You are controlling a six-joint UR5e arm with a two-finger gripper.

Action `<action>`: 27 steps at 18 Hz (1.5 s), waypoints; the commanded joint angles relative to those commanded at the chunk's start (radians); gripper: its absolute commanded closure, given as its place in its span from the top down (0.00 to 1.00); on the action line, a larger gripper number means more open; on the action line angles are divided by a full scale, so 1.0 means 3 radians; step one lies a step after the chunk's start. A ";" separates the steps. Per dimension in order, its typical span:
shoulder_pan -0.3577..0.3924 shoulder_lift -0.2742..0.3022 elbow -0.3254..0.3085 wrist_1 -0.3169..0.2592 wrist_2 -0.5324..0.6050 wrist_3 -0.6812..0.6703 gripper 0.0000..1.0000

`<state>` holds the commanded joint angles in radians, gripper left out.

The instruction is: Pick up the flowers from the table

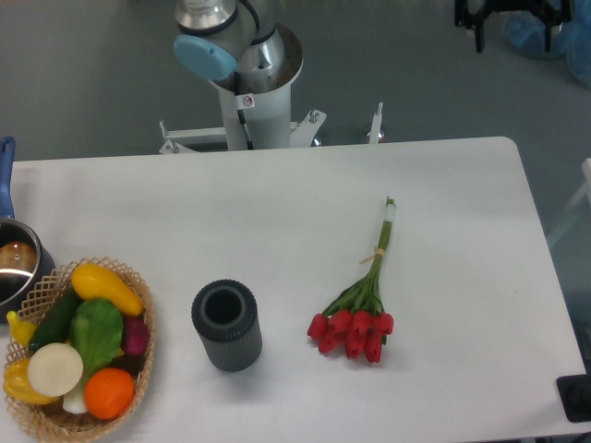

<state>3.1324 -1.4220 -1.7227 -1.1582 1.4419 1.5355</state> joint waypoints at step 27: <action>-0.0199 -0.0148 -0.0424 0.0000 -0.0240 -0.0532 1.00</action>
<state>3.0727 -1.4664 -1.8498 -1.1582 1.3699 1.3760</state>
